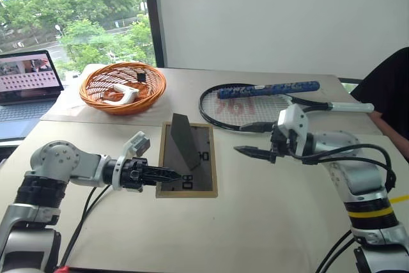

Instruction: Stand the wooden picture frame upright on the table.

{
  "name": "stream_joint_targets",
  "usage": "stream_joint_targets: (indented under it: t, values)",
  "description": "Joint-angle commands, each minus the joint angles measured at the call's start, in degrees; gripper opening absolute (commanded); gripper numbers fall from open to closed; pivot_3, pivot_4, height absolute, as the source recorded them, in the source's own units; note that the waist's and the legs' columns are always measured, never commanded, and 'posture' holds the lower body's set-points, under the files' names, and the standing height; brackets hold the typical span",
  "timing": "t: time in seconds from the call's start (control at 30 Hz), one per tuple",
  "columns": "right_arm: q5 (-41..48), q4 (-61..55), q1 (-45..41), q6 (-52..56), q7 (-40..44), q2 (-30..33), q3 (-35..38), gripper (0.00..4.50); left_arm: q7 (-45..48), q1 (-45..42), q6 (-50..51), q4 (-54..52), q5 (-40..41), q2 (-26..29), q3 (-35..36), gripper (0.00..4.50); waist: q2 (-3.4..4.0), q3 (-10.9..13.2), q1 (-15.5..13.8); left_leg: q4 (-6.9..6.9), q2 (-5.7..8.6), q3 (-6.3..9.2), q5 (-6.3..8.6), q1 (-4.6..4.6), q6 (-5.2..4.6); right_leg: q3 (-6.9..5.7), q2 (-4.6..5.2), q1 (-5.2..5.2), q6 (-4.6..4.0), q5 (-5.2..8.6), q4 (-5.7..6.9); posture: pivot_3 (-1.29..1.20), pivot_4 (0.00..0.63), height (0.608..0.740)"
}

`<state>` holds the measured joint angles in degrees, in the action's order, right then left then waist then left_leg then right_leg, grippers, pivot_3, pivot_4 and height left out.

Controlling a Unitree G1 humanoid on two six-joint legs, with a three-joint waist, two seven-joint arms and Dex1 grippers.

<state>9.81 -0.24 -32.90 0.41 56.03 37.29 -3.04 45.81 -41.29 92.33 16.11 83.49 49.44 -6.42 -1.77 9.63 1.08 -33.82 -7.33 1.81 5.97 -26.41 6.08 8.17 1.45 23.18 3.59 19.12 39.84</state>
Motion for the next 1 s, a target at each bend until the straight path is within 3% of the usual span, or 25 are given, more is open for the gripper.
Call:
stream_joint_targets:
  t: [0.03, 0.17, 0.4, 0.6, 0.77, 0.83, 0.9, 1.0]
  values:
    - [-14.7, 5.2, -0.1, -25.7, -8.7, -1.2, -4.3, 3.40, 1.9, -2.1, 0.2, 0.1, 3.1, 1.1, -1.2, 1.16, 0.00, 0.0, 0.2, 0.01, 0.00, 0.00, 0.00, 0.00, 0.00, 0.00, 0.00, 0.01, 0.01, 0.01, 0.00, 0.00, 0.150, 0.692]
    - [-31.1, 8.7, -0.2, -43.9, -24.6, -5.3, -7.5, 3.40, 2.1, -2.6, 0.2, 0.4, 3.2, 0.9, -2.1, 1.16, 0.03, 0.0, 0.2, 0.06, 0.00, 0.00, 0.00, 0.00, 0.00, 0.01, 0.00, 0.02, -0.27, -0.15, 0.03, 0.00, 0.150, 0.692]
    - [-39.6, 11.1, -2.2, -51.5, -37.5, -9.3, -8.3, 3.40, 3.2, -2.3, 0.2, 0.3, 2.3, 1.2, -2.6, 1.16, 0.03, 0.0, -0.5, -0.08, 0.01, 0.01, -0.03, 0.00, 0.03, -0.01, 0.01, -0.03, -0.29, -0.16, 0.22, 0.00, 0.150, 0.692]
    - [-39.7, 13.4, -3.7, -53.5, -40.1, -9.6, -9.4, 1.74, 3.9, -0.5, -0.4, -4.5, -3.4, 0.2, -0.2, 1.16, 0.04, 0.0, -0.3, -0.14, 0.02, 0.04, -0.07, 0.01, 0.04, -0.02, 0.01, -0.04, -0.30, -0.17, 0.32, 0.00, 0.150, 0.692]
    - [-38.0, 15.2, -4.4, -53.4, -40.1, -9.9, -9.3, 1.70, 7.0, 3.1, -3.5, -11.2, -6.8, 1.0, 3.2, 1.16, 0.03, 0.1, -0.1, -0.10, 0.01, 0.07, -0.07, 0.01, 0.04, -0.04, 0.00, -0.06, -0.31, -0.17, 0.32, 0.00, 0.150, 0.692]
    - [-36.3, 16.3, -4.7, -52.6, -39.3, -10.1, -9.1, 1.70, 7.1, 6.0, -8.6, -13.0, -7.9, 0.1, 8.1, 2.19, -0.01, 0.1, -0.1, -0.10, 0.01, 0.07, -0.07, 0.02, 0.04, -0.03, 0.00, -0.06, -0.32, -0.17, 0.33, 0.00, 0.150, 0.692]
    - [-34.6, 17.4, -5.1, -51.9, -38.7, -10.3, -8.9, 1.50, 10.1, 9.8, -13.0, -16.4, -10.3, 1.9, 11.1, 2.83, -0.01, 0.1, -0.1, -0.13, 0.00, 0.10, -0.09, 0.02, 0.07, -0.07, 0.00, -0.09, -0.33, -0.18, 0.35, 0.00, 0.150, 0.692]
    - [-31.9, 19.2, -5.7, -50.7, -37.3, -10.6, -9.0, 1.33, 11.6, 13.8, -17.9, -17.8, -13.8, 3.2, 14.8, 4.12, -0.01, 0.1, -0.1, -0.12, 0.00, 0.10, -0.10, 0.05, 0.08, -0.06, 0.00, -0.10, -0.34, -0.18, 0.38, 0.00, 0.150, 0.692]
